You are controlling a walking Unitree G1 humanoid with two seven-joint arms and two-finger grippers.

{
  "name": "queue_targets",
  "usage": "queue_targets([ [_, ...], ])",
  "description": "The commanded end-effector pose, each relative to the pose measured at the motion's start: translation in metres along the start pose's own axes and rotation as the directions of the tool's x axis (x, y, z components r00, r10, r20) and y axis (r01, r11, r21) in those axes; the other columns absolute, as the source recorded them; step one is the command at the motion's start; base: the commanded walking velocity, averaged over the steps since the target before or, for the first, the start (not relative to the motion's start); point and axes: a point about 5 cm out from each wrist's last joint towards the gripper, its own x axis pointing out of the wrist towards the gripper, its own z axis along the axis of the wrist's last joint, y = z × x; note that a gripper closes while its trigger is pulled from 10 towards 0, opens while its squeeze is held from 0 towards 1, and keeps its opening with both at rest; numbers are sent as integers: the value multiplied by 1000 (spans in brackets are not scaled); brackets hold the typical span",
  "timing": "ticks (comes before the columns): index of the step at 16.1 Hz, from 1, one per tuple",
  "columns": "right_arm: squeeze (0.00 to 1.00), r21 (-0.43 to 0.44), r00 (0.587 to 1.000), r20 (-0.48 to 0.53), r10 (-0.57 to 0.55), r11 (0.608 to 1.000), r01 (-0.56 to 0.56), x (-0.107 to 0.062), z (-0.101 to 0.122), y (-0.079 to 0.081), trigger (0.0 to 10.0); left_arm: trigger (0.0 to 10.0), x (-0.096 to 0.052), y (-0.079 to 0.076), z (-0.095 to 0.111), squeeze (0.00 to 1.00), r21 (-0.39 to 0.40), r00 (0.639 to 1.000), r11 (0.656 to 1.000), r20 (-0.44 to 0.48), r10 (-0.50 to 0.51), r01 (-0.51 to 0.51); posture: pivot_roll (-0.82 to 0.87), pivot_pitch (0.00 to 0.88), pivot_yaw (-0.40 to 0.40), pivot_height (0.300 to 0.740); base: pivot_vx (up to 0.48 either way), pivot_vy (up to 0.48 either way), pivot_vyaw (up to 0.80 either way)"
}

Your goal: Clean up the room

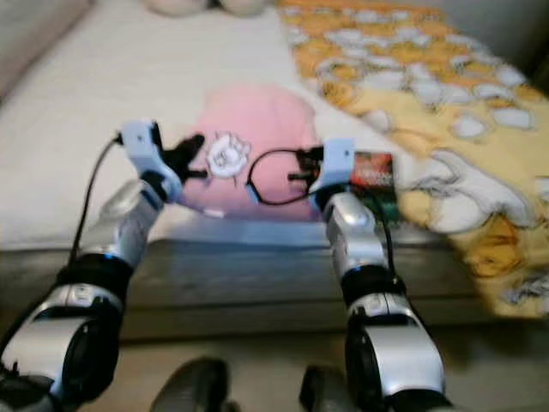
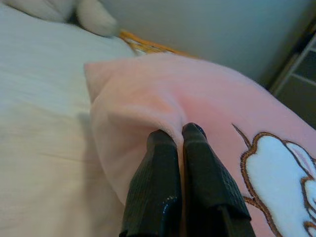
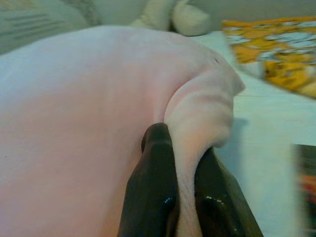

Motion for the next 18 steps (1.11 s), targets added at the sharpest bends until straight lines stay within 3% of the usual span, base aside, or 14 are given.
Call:
queue_targets([
  [1, 0, -10, 999, 42, -28, 1000, 29, -1, 10, -10, 0, 0, 4, -10, 5, 0, 5, 999, 1000, 26, -26, 26, -21, 0, 12, 681, 0, 480, 0],
  [5, 0, -5, 999, 42, -31, 1000, 31, -2, 9, -10, 0, 0, 4, -18, 2, 0, -1, 998, 999, 35, -43, 43, -19, 0, 11, 719, 0, 466, 0],
  [7, 0, 0, 998, 45, -32, 999, 32, -2, 10, -11, 0, 0, 4, -21, 2, 0, 3, 998, 999, 35, -50, 50, -16, 0, 9, 740, 0, 0, 0],
  [15, 0, 10, 999, 32, -33, 999, 33, -1, 7, -11, 0, 0, -2, -25, -9, 0, 15, 999, 999, 15, -37, 37, -10, 0, 5, 740, 0, 0, 0],
  [18, 0, 24, 997, 7, -75, 997, 75, -10, -7, -16, 0, 0, -9, -13, -14, 0, 38, 1000, 999, -2, 23, -23, -7, 0, 0, 740, 0, 0, 0],
])
